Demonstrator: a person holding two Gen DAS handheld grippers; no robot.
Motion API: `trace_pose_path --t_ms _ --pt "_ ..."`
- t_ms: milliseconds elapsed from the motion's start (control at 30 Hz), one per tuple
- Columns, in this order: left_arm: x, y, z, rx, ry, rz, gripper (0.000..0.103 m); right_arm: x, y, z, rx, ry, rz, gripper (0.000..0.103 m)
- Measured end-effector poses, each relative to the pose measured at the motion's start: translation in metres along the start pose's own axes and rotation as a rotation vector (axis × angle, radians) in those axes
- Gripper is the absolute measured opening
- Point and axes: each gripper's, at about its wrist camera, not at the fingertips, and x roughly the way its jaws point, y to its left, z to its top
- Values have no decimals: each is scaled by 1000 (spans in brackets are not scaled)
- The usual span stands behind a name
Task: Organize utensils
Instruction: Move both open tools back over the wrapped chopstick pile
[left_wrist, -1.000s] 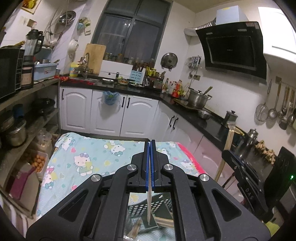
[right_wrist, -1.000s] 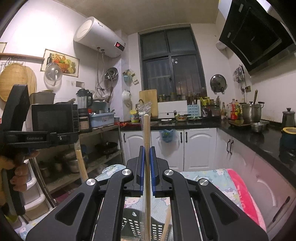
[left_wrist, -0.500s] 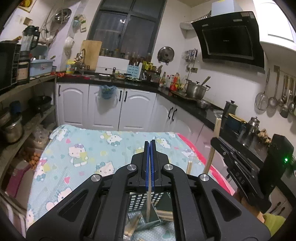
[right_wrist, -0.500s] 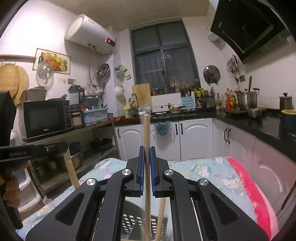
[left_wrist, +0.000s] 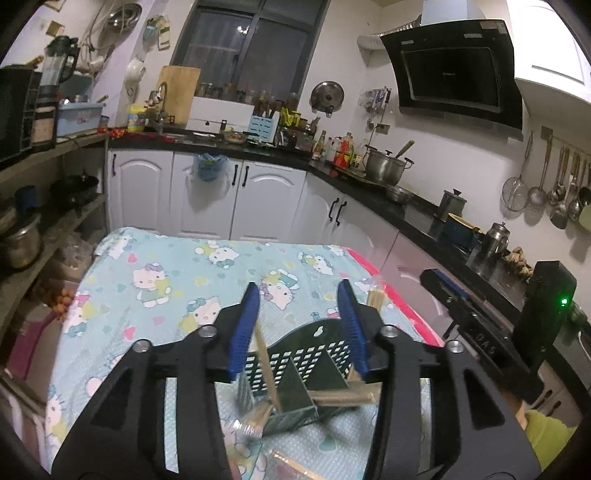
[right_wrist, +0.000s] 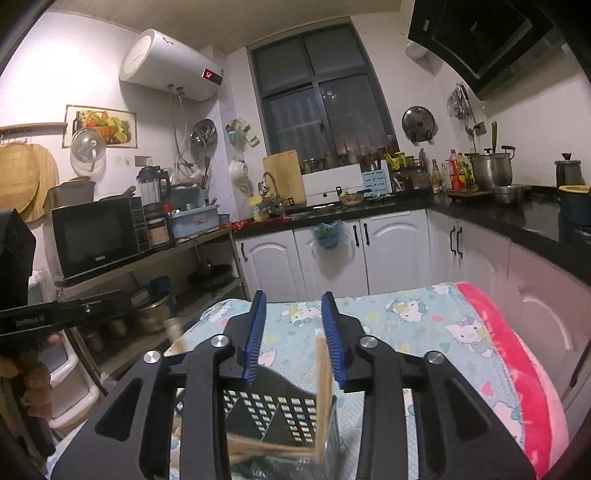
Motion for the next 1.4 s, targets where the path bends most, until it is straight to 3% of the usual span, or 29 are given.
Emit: trace_pose_path --t_ms 67,100,300,800,1400 --pt "-8 0 0 -11 -9 -8 53 -10 2 2 -7 3 9 42" --pt "-15 1 -1 -17 -16 -13 62 -15 3 2 -11 4 7 43" --pt "-43 3 -12 -57 -20 -30 92 -41 8 2 -26 71 0 51" --pt "-73 13 -85 -88 71 34 92 -92 26 -20 -36 160 28 61" --pt "-76 6 -145 -39 212 93 92 -103 58 -56 -119 296 92 68"
